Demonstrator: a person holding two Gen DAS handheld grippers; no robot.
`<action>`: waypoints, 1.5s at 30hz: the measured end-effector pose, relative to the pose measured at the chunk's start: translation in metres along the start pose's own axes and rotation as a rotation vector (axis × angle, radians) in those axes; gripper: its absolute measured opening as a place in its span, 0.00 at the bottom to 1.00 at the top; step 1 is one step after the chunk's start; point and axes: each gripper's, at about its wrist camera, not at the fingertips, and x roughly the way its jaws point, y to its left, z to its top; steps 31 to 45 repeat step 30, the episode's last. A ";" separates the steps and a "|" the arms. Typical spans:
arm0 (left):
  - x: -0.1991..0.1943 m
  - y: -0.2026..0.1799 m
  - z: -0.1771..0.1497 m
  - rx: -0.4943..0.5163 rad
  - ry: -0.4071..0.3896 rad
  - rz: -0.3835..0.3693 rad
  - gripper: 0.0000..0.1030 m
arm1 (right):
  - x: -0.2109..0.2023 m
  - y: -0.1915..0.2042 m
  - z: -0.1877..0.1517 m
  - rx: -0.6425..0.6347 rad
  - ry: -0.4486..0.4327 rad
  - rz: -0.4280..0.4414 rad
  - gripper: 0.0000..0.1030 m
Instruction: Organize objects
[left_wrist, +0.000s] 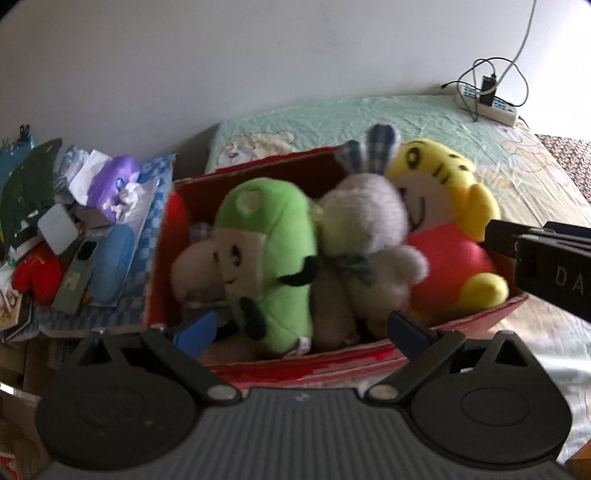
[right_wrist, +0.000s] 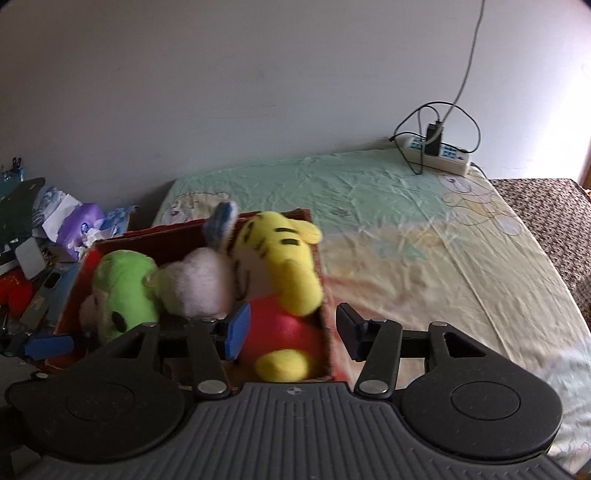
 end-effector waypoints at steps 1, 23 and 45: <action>0.001 0.003 0.000 -0.006 0.002 0.004 0.97 | 0.001 0.003 0.000 -0.003 0.001 0.003 0.55; 0.013 0.046 0.005 -0.075 0.046 -0.002 0.96 | 0.009 0.035 0.011 -0.079 0.048 0.004 0.70; 0.013 0.048 0.003 -0.079 0.032 0.028 0.89 | 0.012 0.039 0.010 -0.083 0.051 0.010 0.70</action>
